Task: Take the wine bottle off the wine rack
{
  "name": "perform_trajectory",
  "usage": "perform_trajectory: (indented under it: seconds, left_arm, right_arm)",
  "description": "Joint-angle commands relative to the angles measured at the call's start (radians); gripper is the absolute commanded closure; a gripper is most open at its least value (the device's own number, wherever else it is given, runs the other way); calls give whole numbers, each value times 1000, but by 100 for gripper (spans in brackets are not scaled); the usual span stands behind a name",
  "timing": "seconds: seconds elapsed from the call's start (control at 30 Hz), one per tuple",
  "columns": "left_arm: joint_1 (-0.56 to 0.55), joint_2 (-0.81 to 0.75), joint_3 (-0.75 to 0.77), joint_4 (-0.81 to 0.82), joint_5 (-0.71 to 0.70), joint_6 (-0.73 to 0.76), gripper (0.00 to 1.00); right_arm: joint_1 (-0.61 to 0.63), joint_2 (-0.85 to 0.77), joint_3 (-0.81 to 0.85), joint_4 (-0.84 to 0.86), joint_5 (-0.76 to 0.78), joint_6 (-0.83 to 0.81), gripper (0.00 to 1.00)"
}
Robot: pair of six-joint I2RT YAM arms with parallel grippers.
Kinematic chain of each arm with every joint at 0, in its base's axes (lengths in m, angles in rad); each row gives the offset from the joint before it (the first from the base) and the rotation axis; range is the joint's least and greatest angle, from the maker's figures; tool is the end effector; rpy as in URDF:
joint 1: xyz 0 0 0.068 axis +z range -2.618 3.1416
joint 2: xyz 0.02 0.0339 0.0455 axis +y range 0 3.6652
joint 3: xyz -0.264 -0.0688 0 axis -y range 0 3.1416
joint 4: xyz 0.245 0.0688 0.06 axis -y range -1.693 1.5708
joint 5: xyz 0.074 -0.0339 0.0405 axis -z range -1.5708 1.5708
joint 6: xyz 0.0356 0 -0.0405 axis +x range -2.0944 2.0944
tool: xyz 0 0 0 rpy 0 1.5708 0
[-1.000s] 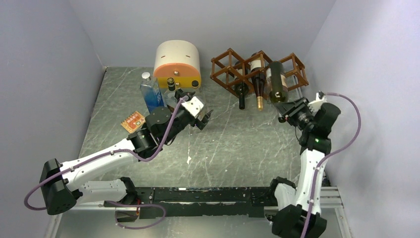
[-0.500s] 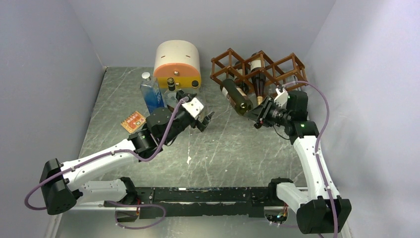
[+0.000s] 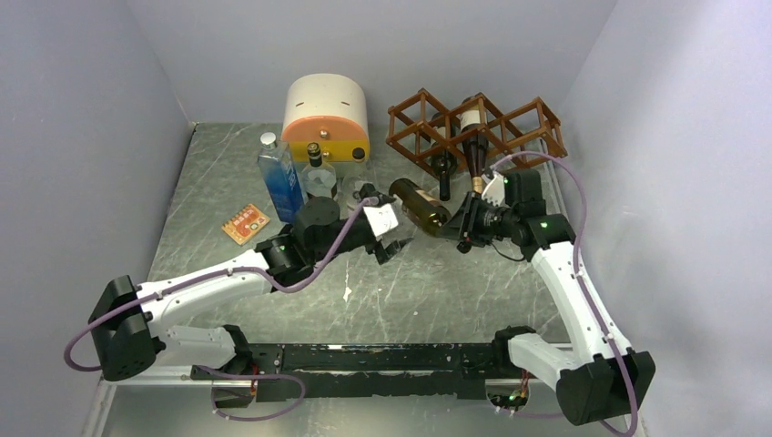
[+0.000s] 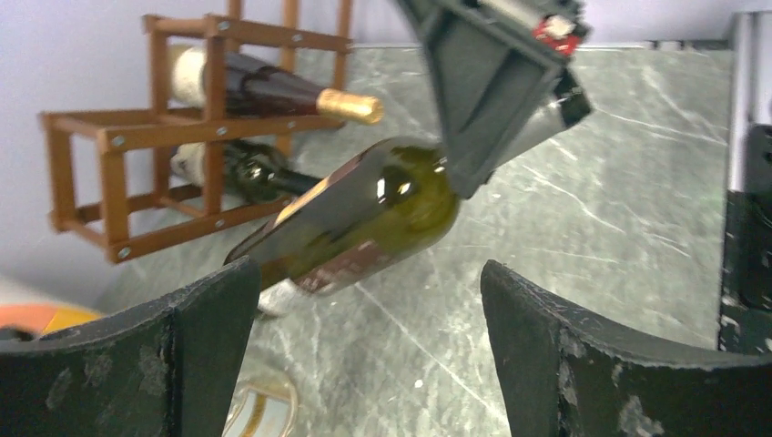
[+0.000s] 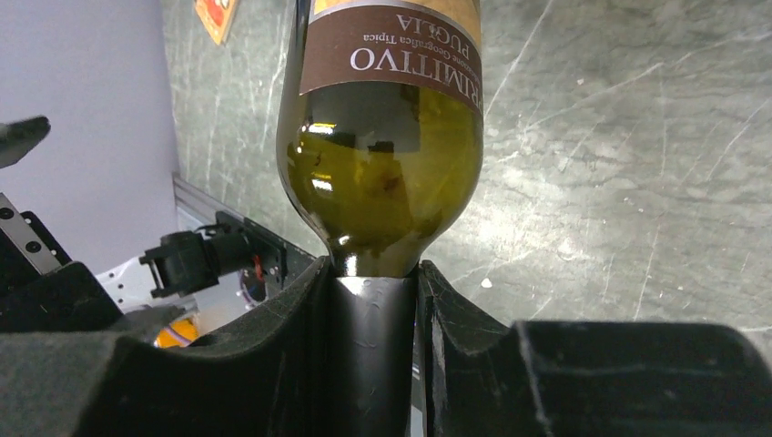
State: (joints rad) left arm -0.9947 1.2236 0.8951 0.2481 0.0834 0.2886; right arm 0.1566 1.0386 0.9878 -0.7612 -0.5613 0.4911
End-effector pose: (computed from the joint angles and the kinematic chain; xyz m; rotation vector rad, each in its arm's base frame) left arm 0.1558 -0.2453 0.3307 1.0604 1.3110 -0.6035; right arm 0.2000 0.0508 0.3129 0.1288 2.4358 0.9697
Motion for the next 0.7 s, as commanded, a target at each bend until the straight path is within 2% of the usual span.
perform_trajectory:
  seconds: [0.0, 0.3, 0.67]
  left_arm:
    - [-24, 16, 6, 17, 205, 70, 7]
    - [-107, 60, -28, -27, 143, 245, 7]
    - [-128, 80, -93, -39, 153, 390, 7]
  right_arm:
    - [89, 5, 49, 30, 39, -15, 100]
    - [327, 75, 38, 33, 145, 20, 100]
    - [391, 60, 56, -34, 117, -16, 100]
